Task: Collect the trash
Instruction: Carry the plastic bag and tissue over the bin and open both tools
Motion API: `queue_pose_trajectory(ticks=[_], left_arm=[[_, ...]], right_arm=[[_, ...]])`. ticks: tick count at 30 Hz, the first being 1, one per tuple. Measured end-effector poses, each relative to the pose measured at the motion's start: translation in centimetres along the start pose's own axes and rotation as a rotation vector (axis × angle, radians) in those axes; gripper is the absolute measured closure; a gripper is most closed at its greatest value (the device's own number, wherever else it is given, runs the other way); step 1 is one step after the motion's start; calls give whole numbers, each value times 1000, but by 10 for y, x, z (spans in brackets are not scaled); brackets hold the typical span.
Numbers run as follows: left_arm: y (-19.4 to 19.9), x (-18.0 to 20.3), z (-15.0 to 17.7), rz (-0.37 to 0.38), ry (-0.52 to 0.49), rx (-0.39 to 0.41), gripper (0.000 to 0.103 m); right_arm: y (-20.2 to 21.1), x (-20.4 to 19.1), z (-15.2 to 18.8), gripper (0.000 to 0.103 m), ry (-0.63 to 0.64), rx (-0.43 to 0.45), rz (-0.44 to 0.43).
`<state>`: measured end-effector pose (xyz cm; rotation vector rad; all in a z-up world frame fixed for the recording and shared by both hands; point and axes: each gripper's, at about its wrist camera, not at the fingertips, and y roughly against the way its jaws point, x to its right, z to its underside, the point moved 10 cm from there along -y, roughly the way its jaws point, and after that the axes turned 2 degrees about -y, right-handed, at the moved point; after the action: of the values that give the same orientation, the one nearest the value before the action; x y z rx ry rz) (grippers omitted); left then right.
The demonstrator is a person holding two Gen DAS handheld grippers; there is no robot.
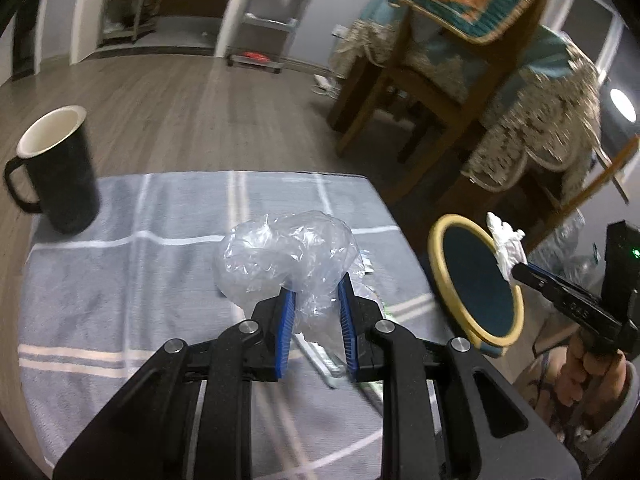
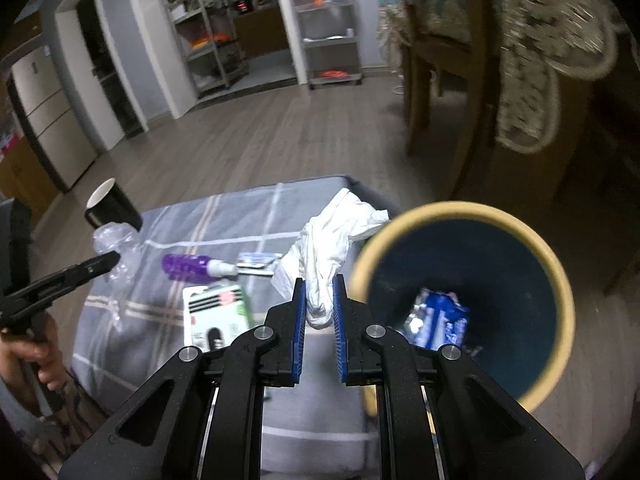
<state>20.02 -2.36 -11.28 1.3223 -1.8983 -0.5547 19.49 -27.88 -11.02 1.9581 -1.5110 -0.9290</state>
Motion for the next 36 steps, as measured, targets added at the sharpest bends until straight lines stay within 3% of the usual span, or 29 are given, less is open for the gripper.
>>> queue_pose_trajectory(ticks=[14,23,31,33,36], left_arm=[[-67,131,1,91,-184,-90,82],[-116,221,12,157,-322,-149,82],[-153,239,24,178,-319,-227,80],[-159,238,27,178,-312,-244,75],[-159,235,29,182,-298,-250,60]], right_arm=[[9,86,13,89,-271,46,10],[12,112,22,88,-332,55,49],[6,128,32,87,-373,21,91],[2,128,34,84,-371,6,100],[-2,128,35,75,-371,-12,109]])
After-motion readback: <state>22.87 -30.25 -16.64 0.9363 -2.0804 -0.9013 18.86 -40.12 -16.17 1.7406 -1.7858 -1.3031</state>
